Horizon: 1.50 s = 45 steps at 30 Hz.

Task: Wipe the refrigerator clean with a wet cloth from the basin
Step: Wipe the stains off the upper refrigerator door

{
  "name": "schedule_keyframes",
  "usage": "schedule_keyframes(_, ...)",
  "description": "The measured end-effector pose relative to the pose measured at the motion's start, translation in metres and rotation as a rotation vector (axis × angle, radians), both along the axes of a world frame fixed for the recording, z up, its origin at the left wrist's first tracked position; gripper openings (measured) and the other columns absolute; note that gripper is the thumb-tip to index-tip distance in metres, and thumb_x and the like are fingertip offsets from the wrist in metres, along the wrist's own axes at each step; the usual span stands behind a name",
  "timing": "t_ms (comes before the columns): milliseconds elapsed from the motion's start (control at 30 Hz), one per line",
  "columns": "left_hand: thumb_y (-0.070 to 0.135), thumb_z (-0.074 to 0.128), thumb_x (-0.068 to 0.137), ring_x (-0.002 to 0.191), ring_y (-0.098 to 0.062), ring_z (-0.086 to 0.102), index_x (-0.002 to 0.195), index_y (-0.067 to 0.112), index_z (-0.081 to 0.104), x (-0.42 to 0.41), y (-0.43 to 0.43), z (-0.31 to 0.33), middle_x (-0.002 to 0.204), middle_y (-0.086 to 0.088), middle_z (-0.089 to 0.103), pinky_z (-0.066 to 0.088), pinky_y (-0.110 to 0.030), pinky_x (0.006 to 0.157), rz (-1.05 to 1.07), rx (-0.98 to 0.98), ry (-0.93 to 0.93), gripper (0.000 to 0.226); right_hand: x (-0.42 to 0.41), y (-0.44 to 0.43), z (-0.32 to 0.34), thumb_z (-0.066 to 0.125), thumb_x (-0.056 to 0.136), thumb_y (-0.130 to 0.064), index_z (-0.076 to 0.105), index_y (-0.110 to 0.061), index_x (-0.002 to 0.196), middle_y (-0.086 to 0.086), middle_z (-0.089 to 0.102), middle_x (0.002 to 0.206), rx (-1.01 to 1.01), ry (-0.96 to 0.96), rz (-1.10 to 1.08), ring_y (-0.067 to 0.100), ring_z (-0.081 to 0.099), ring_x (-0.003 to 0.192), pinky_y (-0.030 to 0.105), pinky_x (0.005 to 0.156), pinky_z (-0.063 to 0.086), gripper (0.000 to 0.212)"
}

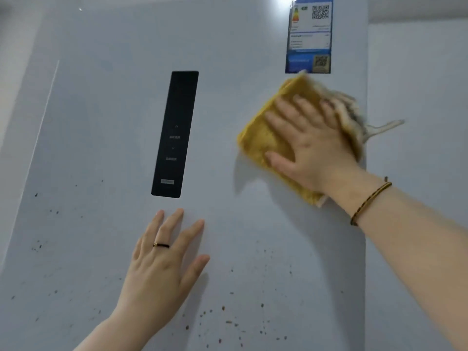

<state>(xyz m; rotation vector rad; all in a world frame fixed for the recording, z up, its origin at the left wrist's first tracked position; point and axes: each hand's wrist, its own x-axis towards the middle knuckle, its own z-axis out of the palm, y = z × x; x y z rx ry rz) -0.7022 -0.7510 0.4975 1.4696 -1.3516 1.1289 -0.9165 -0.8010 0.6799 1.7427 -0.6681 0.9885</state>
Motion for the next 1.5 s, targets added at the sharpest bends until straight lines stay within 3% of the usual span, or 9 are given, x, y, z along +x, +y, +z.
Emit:
schedule_keyframes(167,0.056,0.01,0.093,0.115,-0.023,0.033,0.114,0.016,0.058,-0.017,-0.001,0.005,0.122,-0.013,0.054,0.032,-0.042,0.086,-0.07,-0.045,0.099,0.065,0.007,0.01,-0.017,0.029,0.091,-0.055,0.01,-0.028,0.147,0.0,-0.003,0.157,0.122,-0.308,-0.039,0.021,-0.006,0.143,0.044,0.113,-0.01,0.065)
schedule_keyframes(333,0.05,0.011,0.095,0.115,-0.021,0.036,0.119,0.022,0.046,-0.04,0.001,0.004,0.129,-0.002,0.038,0.031,-0.032,0.099,-0.231,-0.104,0.014,0.05,0.01,-0.005,-0.082,0.039,0.077,-0.048,0.059,-0.016,0.123,0.012,0.051,0.136,-0.043,0.119,0.157,0.028,0.027,0.127,0.045,0.107,0.001,0.059)
schedule_keyframes(433,0.049,0.015,0.095,0.115,-0.021,0.037,0.121,0.024,0.044,-0.057,0.001,0.005,0.132,-0.001,0.036,0.023,-0.029,0.098,-0.311,-0.095,-0.061,0.046,-0.017,-0.011,-0.066,0.038,0.077,-0.05,0.06,-0.016,0.121,0.011,0.053,0.134,-0.108,0.009,0.126,0.031,0.034,0.128,0.044,0.107,0.005,0.06)
schedule_keyframes(600,0.05,0.014,0.095,0.122,-0.021,0.032,0.127,0.026,0.041,-0.091,-0.005,0.005,0.136,0.0,0.033,0.019,-0.026,0.101,-0.301,0.004,-0.127,0.048,-0.034,-0.009,-0.058,0.034,0.081,-0.047,0.053,-0.013,0.129,0.018,0.044,0.14,0.02,-0.425,0.138,0.042,0.039,0.128,0.059,0.105,0.022,0.062)
schedule_keyframes(767,0.054,0.011,0.094,0.134,-0.013,0.006,0.127,0.033,0.038,-0.108,-0.015,-0.006,0.139,0.002,0.026,-0.001,-0.02,0.108,-0.259,0.086,-0.079,0.048,-0.049,-0.011,-0.141,0.042,0.093,-0.04,0.007,-0.035,0.145,0.005,0.003,0.156,0.403,-0.606,0.586,0.021,0.016,0.141,0.026,0.109,0.023,0.063)
schedule_keyframes(933,0.056,0.012,0.093,0.136,0.009,-0.011,0.129,0.033,0.035,-0.107,-0.017,-0.006,0.144,0.004,0.023,-0.006,-0.013,0.11,-0.259,0.117,-0.082,0.048,-0.051,-0.025,-0.258,0.03,0.094,-0.052,0.007,-0.044,0.143,-0.022,0.0,0.154,0.393,-0.6,0.834,0.008,0.015,0.141,0.023,0.112,0.018,0.055)
schedule_keyframes(1067,0.058,0.013,0.091,0.136,0.008,-0.005,0.133,0.026,0.039,-0.112,-0.016,-0.009,0.143,0.001,0.023,-0.008,-0.009,0.107,-0.302,0.11,-0.016,0.059,-0.059,-0.021,-0.23,0.037,0.084,-0.064,0.002,-0.055,0.137,-0.036,-0.001,0.147,0.626,-0.632,1.024,-0.002,0.006,0.14,0.019,0.115,0.011,0.064)
schedule_keyframes(1267,0.042,0.027,0.086,0.127,0.024,-0.01,0.133,0.017,0.028,-0.112,-0.016,-0.008,0.141,0.007,0.02,-0.006,-0.003,0.104,-0.324,0.078,0.013,0.053,-0.065,-0.025,-0.163,0.048,0.076,-0.05,0.009,-0.053,0.135,-0.009,0.024,0.151,0.903,-0.71,1.196,0.013,0.025,0.139,0.044,0.112,0.028,0.071)
schedule_keyframes(1500,0.027,0.032,0.084,0.134,-0.012,0.006,0.131,0.022,0.04,-0.117,-0.018,-0.01,0.14,-0.001,0.021,-0.006,-0.007,0.105,-0.317,0.054,-0.011,0.048,-0.067,-0.017,-0.286,0.037,0.061,-0.089,0.005,-0.079,0.117,-0.026,0.017,0.149,0.975,-0.742,1.122,0.006,0.019,0.141,0.045,0.114,0.024,0.065)
